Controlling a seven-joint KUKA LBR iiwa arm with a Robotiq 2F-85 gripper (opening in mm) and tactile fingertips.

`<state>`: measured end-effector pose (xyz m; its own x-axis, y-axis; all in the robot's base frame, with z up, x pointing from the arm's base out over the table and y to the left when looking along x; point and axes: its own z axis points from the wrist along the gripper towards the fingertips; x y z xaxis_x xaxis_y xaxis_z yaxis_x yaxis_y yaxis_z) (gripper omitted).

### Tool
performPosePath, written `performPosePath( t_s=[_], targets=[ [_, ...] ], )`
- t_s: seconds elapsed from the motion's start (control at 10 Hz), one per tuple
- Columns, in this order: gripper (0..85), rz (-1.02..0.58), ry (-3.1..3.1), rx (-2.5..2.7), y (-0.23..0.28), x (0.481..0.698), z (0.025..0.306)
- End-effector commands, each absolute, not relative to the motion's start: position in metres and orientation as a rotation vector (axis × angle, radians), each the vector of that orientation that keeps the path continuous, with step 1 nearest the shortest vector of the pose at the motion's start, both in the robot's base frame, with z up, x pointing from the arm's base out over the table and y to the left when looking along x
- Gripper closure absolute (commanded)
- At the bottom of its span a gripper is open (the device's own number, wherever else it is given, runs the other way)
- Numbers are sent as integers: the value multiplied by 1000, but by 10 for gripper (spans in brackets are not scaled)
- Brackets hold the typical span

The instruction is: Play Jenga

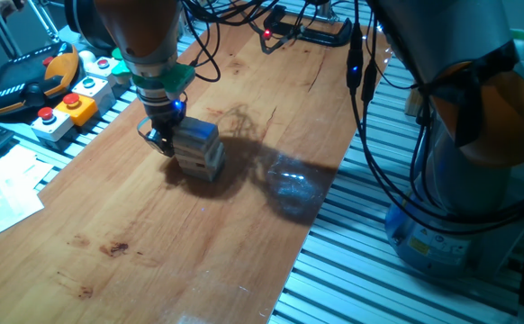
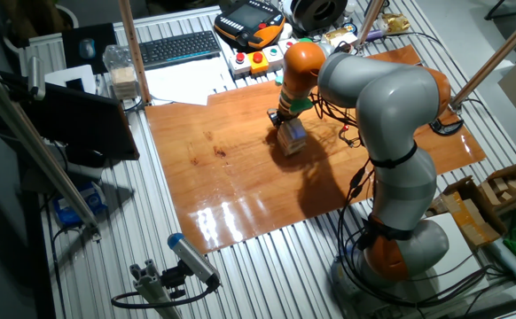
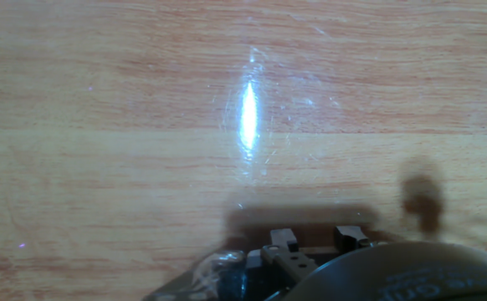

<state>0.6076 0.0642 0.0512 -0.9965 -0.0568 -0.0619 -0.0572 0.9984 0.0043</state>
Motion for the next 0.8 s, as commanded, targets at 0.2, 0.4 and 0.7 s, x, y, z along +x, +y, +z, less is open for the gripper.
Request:
performPosePath(
  t_s=[0.2, 0.4, 0.7],
  targets=[
    [840, 9, 3078, -88, 64, 608, 51],
    [840, 9, 3078, -88, 64, 608, 51],
    [840, 9, 3078, -88, 65, 609, 50]
  ],
)
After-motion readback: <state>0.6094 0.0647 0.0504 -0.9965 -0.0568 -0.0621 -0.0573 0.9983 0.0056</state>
